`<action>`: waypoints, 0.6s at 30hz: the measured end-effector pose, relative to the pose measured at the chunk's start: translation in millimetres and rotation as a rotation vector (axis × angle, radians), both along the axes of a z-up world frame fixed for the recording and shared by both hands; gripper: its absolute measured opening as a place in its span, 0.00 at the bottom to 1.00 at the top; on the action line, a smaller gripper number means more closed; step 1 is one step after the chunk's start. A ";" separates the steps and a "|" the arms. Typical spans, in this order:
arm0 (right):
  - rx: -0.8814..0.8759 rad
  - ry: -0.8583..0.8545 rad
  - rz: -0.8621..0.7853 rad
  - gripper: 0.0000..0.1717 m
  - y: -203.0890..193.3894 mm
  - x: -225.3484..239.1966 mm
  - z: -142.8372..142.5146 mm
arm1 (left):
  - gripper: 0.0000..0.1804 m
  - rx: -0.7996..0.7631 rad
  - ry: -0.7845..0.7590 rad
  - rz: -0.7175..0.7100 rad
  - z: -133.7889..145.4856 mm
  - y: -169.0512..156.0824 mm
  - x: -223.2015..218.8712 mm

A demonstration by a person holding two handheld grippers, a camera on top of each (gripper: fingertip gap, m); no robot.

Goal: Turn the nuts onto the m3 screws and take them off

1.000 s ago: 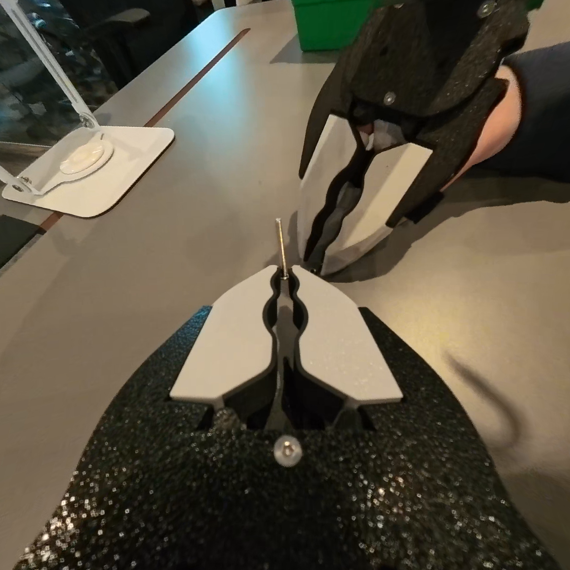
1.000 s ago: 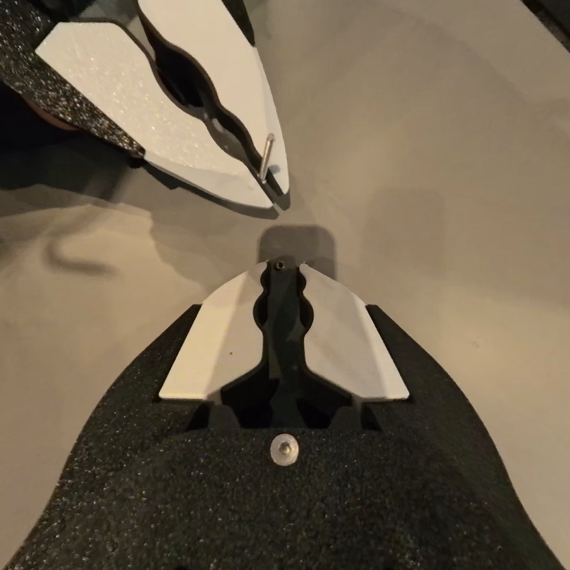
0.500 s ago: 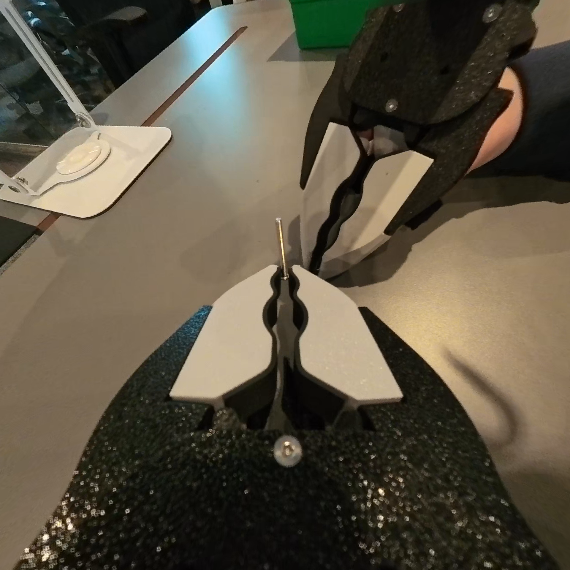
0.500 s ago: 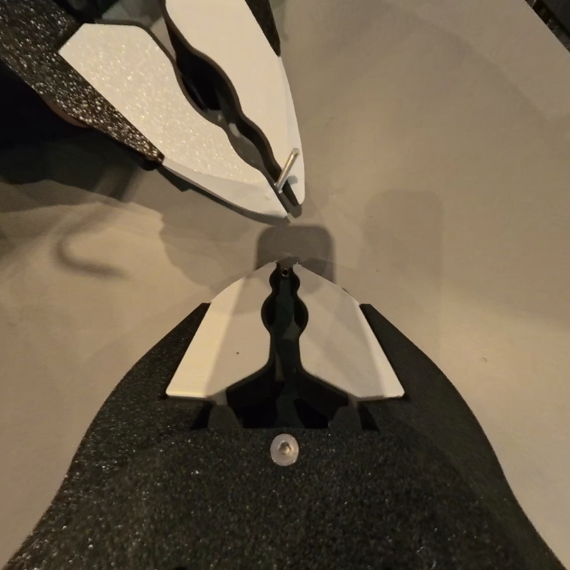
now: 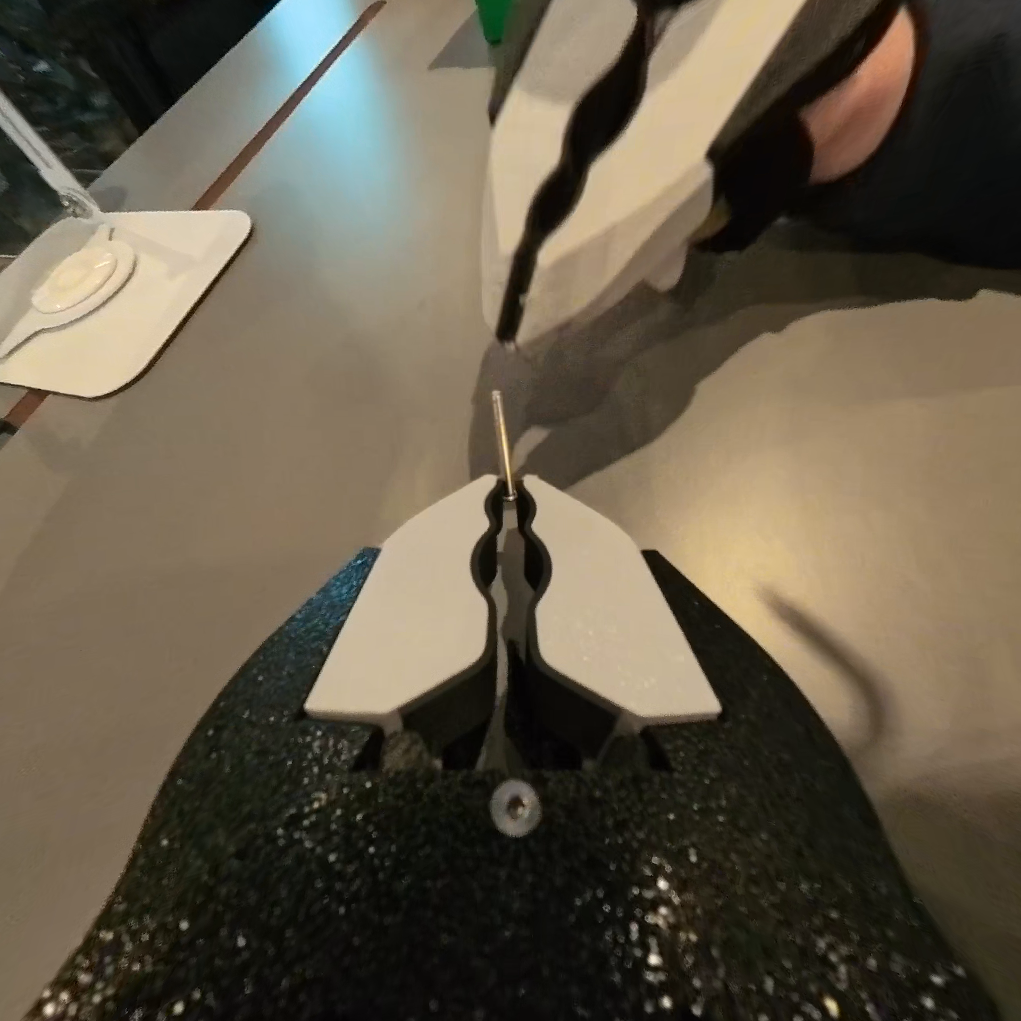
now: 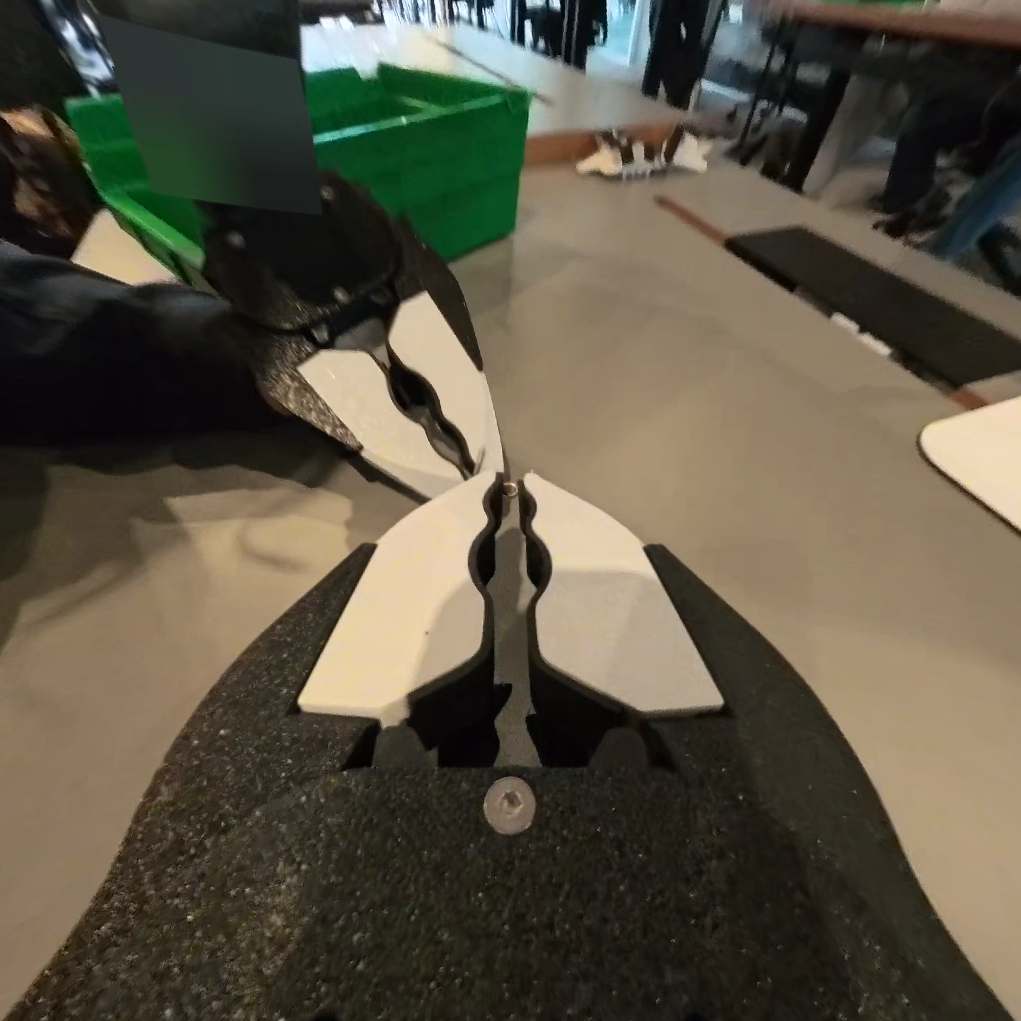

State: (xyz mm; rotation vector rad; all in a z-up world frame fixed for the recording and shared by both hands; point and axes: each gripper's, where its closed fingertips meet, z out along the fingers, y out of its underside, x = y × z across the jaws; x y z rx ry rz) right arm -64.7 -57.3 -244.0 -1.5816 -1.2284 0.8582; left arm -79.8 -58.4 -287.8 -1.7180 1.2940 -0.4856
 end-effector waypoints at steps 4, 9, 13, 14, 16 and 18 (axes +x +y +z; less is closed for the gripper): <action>0.021 0.024 0.050 0.03 -7.9 -1.4 6.8 | 0.02 0.002 0.067 -0.040 -9.1 -5.6 4.2; 0.026 -0.029 0.090 0.03 -14.1 -6.2 -3.4 | 0.02 0.011 0.105 -0.058 -14.0 -8.3 6.2; 0.027 -0.047 0.094 0.03 -14.2 -6.8 -7.9 | 0.02 0.010 0.104 -0.059 -14.0 -8.5 6.3; 0.026 -0.045 0.095 0.03 -14.3 -6.7 -8.1 | 0.02 0.009 0.103 -0.059 -13.9 -8.4 6.3; 0.024 -0.037 0.097 0.03 -14.3 -6.7 -7.6 | 0.02 0.007 0.101 -0.060 -13.6 -8.7 6.3; 0.024 -0.032 0.103 0.03 -15.0 -7.2 -7.5 | 0.02 0.008 0.098 -0.062 -13.0 -8.8 6.6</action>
